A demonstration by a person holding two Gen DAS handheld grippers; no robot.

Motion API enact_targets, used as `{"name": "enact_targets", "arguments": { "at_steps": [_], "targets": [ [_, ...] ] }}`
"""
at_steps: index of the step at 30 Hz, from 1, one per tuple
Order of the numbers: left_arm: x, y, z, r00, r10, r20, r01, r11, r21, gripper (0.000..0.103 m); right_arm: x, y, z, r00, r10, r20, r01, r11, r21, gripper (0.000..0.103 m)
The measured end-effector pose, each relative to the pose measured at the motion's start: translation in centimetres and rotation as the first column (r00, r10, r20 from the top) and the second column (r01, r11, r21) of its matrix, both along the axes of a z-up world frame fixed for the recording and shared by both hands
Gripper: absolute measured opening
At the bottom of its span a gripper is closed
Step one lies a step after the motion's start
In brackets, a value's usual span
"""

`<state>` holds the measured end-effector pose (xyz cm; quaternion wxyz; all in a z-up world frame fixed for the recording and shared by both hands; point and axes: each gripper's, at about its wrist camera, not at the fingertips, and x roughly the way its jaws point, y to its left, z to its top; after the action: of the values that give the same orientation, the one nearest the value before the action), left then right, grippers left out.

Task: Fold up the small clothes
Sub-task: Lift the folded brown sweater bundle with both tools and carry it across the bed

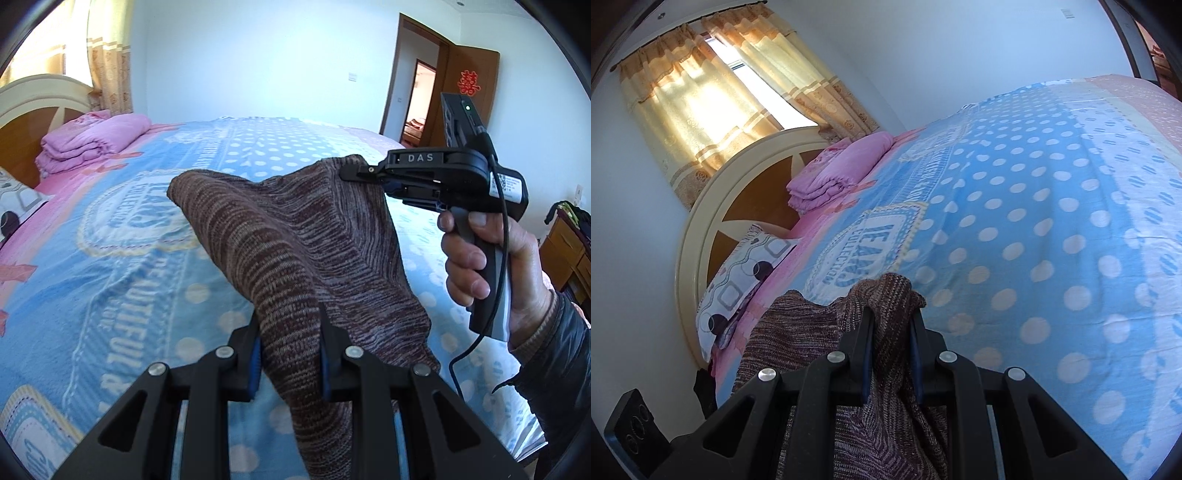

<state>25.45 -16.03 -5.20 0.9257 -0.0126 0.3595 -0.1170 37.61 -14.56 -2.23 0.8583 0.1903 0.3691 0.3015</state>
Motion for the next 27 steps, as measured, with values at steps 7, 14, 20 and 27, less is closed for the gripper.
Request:
{"name": "enact_targets", "arguments": {
  "at_steps": [7, 14, 20, 27],
  "targets": [
    [-1.3, 2.5, -0.2, 0.999, 0.045, 0.003, -0.045, 0.999, 0.005, 0.025, -0.4, 4.1, 0.4, 0.999, 0.054, 0.007, -0.054, 0.998, -0.015, 0.017],
    [-2.1, 4.6, -0.5, 0.997, 0.08, 0.002, -0.08, 0.997, 0.02, 0.025, -0.5, 7.4, 0.1, 0.995, 0.096, -0.002, -0.096, 0.995, -0.03, 0.017],
    [-2.7, 5.8, -1.3, 0.995, 0.1, -0.012, -0.1, 0.995, 0.019, 0.025, -0.6, 9.8, -0.7, 0.991, 0.133, -0.014, -0.134, 0.99, -0.054, 0.017],
    [-3.1, 6.2, -2.0, 0.994, 0.111, -0.017, -0.11, 0.993, 0.035, 0.025, -0.5, 11.8, -1.4, 0.987, 0.156, -0.03, -0.158, 0.985, -0.068, 0.017]
  ]
}}
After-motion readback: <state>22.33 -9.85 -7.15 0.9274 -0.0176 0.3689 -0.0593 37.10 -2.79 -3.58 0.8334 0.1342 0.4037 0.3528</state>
